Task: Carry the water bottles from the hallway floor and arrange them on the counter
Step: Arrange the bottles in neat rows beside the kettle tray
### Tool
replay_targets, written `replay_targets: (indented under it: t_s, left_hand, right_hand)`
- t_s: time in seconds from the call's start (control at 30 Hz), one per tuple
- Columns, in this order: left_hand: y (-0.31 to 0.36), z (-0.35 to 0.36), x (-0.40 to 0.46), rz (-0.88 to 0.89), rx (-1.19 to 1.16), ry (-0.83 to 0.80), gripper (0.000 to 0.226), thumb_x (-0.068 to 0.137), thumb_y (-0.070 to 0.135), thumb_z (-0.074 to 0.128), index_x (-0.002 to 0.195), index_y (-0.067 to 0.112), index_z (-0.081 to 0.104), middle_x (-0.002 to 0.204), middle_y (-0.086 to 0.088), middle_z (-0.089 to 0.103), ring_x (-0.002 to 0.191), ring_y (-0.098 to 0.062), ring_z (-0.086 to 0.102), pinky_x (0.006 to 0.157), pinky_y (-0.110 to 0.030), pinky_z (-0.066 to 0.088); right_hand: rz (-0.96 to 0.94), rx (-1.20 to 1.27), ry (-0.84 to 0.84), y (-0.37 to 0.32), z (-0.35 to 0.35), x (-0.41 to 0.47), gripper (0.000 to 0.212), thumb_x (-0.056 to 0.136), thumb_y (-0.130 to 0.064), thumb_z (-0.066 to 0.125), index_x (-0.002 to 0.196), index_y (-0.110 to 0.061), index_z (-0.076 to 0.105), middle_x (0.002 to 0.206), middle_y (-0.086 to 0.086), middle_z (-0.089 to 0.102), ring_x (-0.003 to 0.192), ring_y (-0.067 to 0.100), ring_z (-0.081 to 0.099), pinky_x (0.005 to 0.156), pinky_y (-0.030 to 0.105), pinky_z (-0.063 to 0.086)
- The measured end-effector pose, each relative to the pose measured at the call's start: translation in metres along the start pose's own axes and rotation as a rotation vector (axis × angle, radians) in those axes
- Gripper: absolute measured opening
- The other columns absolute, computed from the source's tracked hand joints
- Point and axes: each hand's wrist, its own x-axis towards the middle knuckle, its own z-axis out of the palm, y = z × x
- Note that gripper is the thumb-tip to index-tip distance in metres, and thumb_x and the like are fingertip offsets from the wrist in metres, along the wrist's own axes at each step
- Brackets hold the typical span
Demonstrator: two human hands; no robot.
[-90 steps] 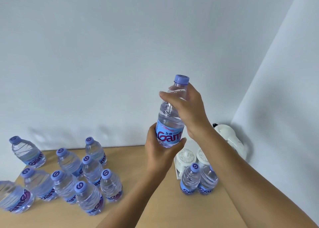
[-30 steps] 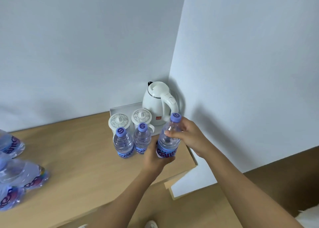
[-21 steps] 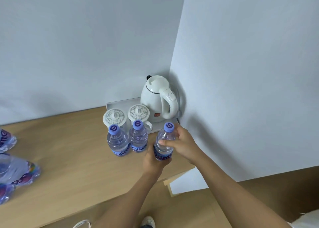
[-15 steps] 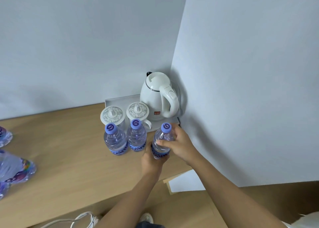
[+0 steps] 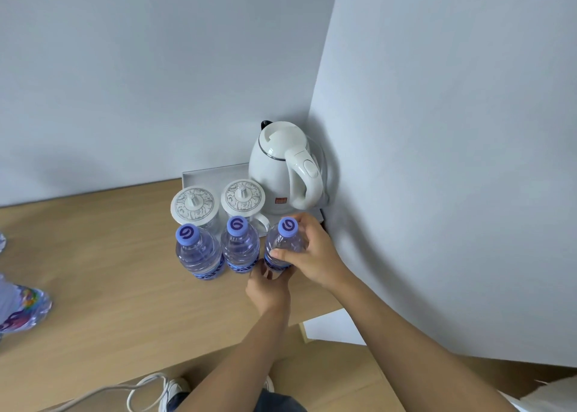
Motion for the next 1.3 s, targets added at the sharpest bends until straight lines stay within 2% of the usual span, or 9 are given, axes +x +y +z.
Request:
replay_targets:
  t_s: [0.13,0.27,0.43,0.6,0.77,0.87,1.0,1.13,1.3]
  left_hand:
    - [0.005,0.006,0.001,-0.073,-0.050,0.052,0.048,0.068,0.014,0.085,0.112,0.009,0.066,0.104,-0.002,0.068,0.099,-0.020,0.064,0.090,-0.035,0.050]
    - [0.009,0.013,0.001,-0.128,-0.094,0.109,0.042,0.071,0.012,0.083,0.110,0.007,0.068,0.103,-0.004,0.068,0.097,-0.022,0.065,0.084,-0.030,0.048]
    - [0.015,0.019,0.001,-0.187,-0.141,0.144,0.032,0.073,0.007,0.079,0.103,0.005,0.069,0.097,-0.005,0.070,0.092,-0.026,0.066,0.086,-0.039,0.054]
    - [0.015,0.017,0.000,-0.161,-0.114,0.119,0.037,0.074,0.007,0.077,0.110,0.005,0.066,0.100,-0.003,0.066,0.098,-0.025,0.065,0.088,-0.038,0.052]
    - [0.015,0.004,-0.002,-0.185,-0.099,0.017,0.043,0.072,0.008,0.081,0.111,0.009,0.063,0.101,0.001,0.062,0.095,-0.021,0.061,0.083,-0.032,0.048]
    - [0.012,-0.012,-0.001,-0.212,-0.098,-0.021,0.049,0.072,0.007,0.080,0.118,0.005,0.061,0.111,-0.007,0.061,0.100,-0.025,0.059,0.081,-0.030,0.043]
    - [0.009,-0.043,0.003,-0.243,-0.054,-0.045,0.054,0.073,0.010,0.080,0.123,0.007,0.059,0.110,-0.002,0.058,0.094,-0.019,0.054,0.081,-0.028,0.039]
    - [0.013,-0.086,0.013,-0.264,-0.095,-0.007,0.047,0.074,0.008,0.079,0.115,0.011,0.057,0.117,-0.005,0.058,0.093,-0.022,0.055,0.078,-0.030,0.039]
    - [0.028,-0.147,0.030,-0.226,-0.186,0.106,0.053,0.077,0.009,0.077,0.124,0.011,0.053,0.113,-0.001,0.052,0.094,-0.020,0.053,0.076,-0.029,0.038]
  right_hand:
    - [-0.051,-0.030,-0.009,0.001,0.002,0.007,0.050,0.069,-0.014,0.085,0.100,-0.038,0.052,0.118,0.003,0.050,0.103,0.002,0.058,0.087,0.014,0.046]
    - [-0.062,-0.061,-0.015,0.002,0.003,0.012,0.050,0.070,-0.011,0.084,0.099,-0.036,0.051,0.115,0.001,0.047,0.093,-0.011,0.055,0.081,0.006,0.042]
    - [-0.048,-0.113,-0.028,0.003,0.005,0.017,0.054,0.072,-0.015,0.084,0.099,-0.043,0.047,0.109,-0.013,0.042,0.090,-0.014,0.051,0.081,0.003,0.039]
    - [-0.043,-0.055,-0.040,0.006,0.007,0.014,0.053,0.075,-0.010,0.081,0.103,-0.040,0.047,0.115,-0.005,0.044,0.099,-0.015,0.052,0.085,0.003,0.040]
    - [0.026,0.044,-0.115,0.002,0.005,0.017,0.071,0.073,-0.006,0.082,0.130,-0.027,0.045,0.127,-0.002,0.050,0.102,-0.010,0.056,0.089,0.012,0.045]
    - [0.037,0.041,-0.108,-0.012,0.000,0.019,0.082,0.070,-0.018,0.088,0.137,-0.031,0.042,0.135,-0.003,0.050,0.118,-0.003,0.052,0.098,0.019,0.043]
    - [-0.033,-0.015,-0.072,-0.047,-0.001,0.024,0.077,0.074,-0.025,0.086,0.137,-0.033,0.043,0.137,-0.008,0.051,0.129,-0.002,0.044,0.095,0.012,0.035]
    - [-0.118,-0.043,-0.105,-0.095,0.023,0.030,0.066,0.078,-0.022,0.083,0.134,-0.029,0.048,0.133,-0.010,0.054,0.126,-0.004,0.046,0.099,0.019,0.037]
    - [-0.193,-0.100,-0.227,-0.138,0.074,0.035,0.059,0.082,-0.017,0.079,0.133,-0.025,0.051,0.132,-0.010,0.056,0.122,-0.004,0.046,0.088,-0.003,0.030]
